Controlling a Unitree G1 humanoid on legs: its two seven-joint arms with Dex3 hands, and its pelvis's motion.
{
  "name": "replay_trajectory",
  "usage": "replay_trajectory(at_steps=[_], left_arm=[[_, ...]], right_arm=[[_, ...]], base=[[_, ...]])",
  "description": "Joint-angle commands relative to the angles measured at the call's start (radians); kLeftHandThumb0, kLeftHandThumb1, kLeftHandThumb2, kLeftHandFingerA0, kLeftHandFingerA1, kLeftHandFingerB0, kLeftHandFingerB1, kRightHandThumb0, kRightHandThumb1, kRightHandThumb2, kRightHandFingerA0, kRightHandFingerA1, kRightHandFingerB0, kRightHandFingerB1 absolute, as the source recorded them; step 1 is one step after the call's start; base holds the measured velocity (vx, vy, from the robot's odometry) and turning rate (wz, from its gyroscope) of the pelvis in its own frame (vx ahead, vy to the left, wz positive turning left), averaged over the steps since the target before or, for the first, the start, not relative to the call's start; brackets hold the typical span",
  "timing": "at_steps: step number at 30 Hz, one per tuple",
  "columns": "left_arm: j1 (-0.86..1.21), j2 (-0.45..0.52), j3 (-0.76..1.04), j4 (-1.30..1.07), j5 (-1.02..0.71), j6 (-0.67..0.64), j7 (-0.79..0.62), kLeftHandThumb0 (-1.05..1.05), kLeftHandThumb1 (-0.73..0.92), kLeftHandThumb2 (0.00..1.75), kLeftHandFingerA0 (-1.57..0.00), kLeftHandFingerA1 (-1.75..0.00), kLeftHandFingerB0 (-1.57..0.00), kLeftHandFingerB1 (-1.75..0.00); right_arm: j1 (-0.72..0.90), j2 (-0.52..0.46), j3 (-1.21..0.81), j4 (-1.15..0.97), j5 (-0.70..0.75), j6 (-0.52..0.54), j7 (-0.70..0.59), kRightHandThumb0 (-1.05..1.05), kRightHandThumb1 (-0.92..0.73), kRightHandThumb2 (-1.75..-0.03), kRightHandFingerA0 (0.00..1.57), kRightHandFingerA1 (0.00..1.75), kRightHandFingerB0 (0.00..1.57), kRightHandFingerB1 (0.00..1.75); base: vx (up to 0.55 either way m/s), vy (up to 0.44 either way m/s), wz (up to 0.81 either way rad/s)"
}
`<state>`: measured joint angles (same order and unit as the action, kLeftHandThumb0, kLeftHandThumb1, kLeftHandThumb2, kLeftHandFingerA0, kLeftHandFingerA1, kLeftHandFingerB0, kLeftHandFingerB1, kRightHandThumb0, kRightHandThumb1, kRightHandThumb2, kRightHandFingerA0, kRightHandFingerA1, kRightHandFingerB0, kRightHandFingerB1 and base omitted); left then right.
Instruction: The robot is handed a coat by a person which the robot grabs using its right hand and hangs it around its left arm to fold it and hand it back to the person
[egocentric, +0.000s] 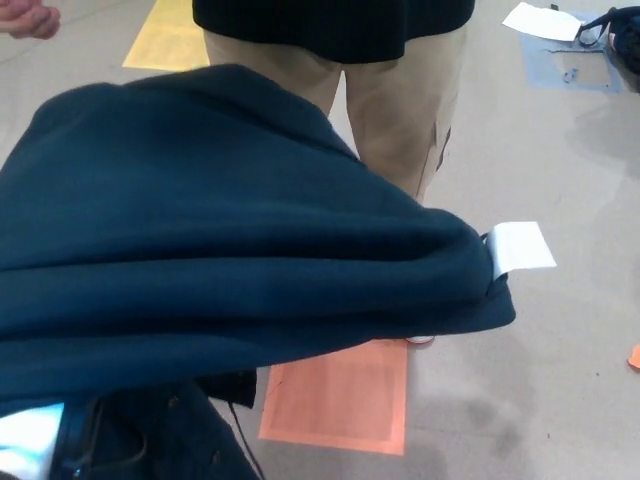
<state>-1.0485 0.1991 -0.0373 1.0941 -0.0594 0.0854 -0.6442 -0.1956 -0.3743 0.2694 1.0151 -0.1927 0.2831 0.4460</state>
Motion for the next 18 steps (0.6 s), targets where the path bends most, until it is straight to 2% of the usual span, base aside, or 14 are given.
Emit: replay_trajectory(at_steps=[1,2,3,4,5,6,7,8,9,10,11,12,17,18], left_arm=[[-0.086,0.027,0.008,-0.064,-0.002,-0.069,-0.069,-0.80,0.68,1.00,-0.11,-0.44,-0.04,-0.39],[-0.089,0.026,0.010,-0.065,-0.004,-0.066,-0.073,-0.80,0.68,1.00,-0.11,-0.44,-0.04,-0.39],[-0.087,0.025,0.010,-0.065,-0.004,-0.068,-0.075,-0.72,0.84,0.66,-0.15,-0.29,-0.12,-0.28],[-0.083,0.022,0.009,-0.070,-0.003,-0.069,-0.074,-0.36,0.51,1.08,0.00,-0.48,0.00,-0.47],[-0.075,0.020,0.009,-0.086,-0.005,-0.065,-0.077,-0.72,0.85,0.65,-0.16,-0.28,-0.13,-0.27],[-0.064,0.015,0.009,-0.105,-0.010,-0.060,-0.080,-0.36,0.51,1.07,0.00,-0.48,0.00,-0.48],[-0.060,0.009,0.010,-0.112,-0.012,-0.059,-0.081,-0.36,0.51,1.07,0.00,-0.48,0.00,-0.48],[-0.053,0.007,0.010,-0.123,-0.014,-0.060,-0.087,-0.74,0.83,0.64,-0.17,-0.29,-0.12,-0.27],[-0.043,0.007,0.009,-0.139,-0.014,-0.055,-0.092,-0.36,0.50,1.07,0.00,-0.48,0.00,-0.47],[-0.033,0.007,0.007,-0.149,-0.013,-0.058,-0.099,-0.77,0.67,1.02,-0.11,-0.44,0.00,-0.37],[-0.023,0.007,0.004,-0.158,-0.011,-0.065,-0.107,-0.77,0.67,1.02,-0.11,-0.44,0.00,-0.37],[-0.017,0.007,0.003,-0.166,-0.010,-0.060,-0.106,-0.79,0.67,1.02,-0.13,-0.45,-0.01,-0.37],[0.005,0.004,0.003,-0.200,-0.012,-0.051,-0.118,-0.75,0.67,1.02,-0.08,-0.43,-0.01,-0.36],[0.010,0.000,0.004,-0.206,-0.012,-0.051,-0.118,-0.77,0.66,1.01,-0.11,-0.45,-0.02,-0.37]], right_arm=[[-0.118,-0.051,-0.267,0.035,0.167,-0.312,-0.185,-0.74,-0.68,-1.01,0.00,0.17,0.00,0.17],[-0.132,-0.047,-0.290,0.009,0.174,-0.328,-0.192,-0.74,-0.68,-1.01,0.00,0.17,0.00,0.17],[-0.143,-0.036,-0.324,-0.024,0.193,-0.325,-0.188,-0.75,-0.67,-1.00,0.00,0.17,0.01,0.19],[-0.149,-0.019,-0.362,-0.079,0.222,-0.322,-0.170,-0.79,-0.68,-1.00,0.00,0.15,0.03,0.18],[-0.149,0.001,-0.378,-0.131,0.224,-0.314,-0.180,-0.80,-0.70,-0.99,0.00,0.11,0.06,0.19],[-0.146,0.023,-0.387,-0.179,0.215,-0.303,-0.207,-0.79,-0.70,-1.00,0.00,0.13,0.06,0.21],[-0.142,0.033,-0.397,-0.197,0.209,-0.300,-0.217,-0.79,-0.70,-1.00,0.00,0.13,0.06,0.21],[-0.138,0.054,-0.411,-0.194,0.208,-0.323,-0.217,-0.70,-0.84,-0.66,0.01,0.19,0.06,0.22],[-0.129,0.078,-0.419,-0.196,0.200,-0.344,-0.227,-0.76,-0.69,-1.02,0.00,0.21,0.10,0.24],[-0.121,0.095,-0.419,-0.189,0.191,-0.359,-0.237,-0.75,-0.69,-1.04,0.00,0.23,0.07,0.24],[-0.113,0.110,-0.418,-0.177,0.182,-0.375,-0.245,-0.75,-0.69,-1.04,0.00,0.23,0.07,0.24],[-0.105,0.124,-0.418,-0.173,0.178,-0.375,-0.251,-0.71,-0.87,-0.68,0.01,0.18,0.03,0.21],[-0.108,0.151,-0.371,0.010,0.099,-0.413,-0.305,-0.77,-0.74,-0.95,0.03,0.19,0.00,0.17],[-0.107,0.144,-0.355,0.053,0.082,-0.428,-0.311,-0.70,-0.92,-0.69,0.03,0.21,0.02,0.20]], base=[[0.00,0.000,0.00],[0.00,0.000,0.00],[0.00,0.000,0.00],[0.00,0.000,0.00],[0.00,0.000,0.00],[0.00,0.000,0.00],[0.00,0.000,0.00],[0.00,0.000,0.00],[0.00,0.000,0.00],[0.00,0.000,0.00],[0.00,0.000,0.00],[0.00,0.000,0.00],[0.00,0.000,0.00],[0.00,0.000,0.00]])
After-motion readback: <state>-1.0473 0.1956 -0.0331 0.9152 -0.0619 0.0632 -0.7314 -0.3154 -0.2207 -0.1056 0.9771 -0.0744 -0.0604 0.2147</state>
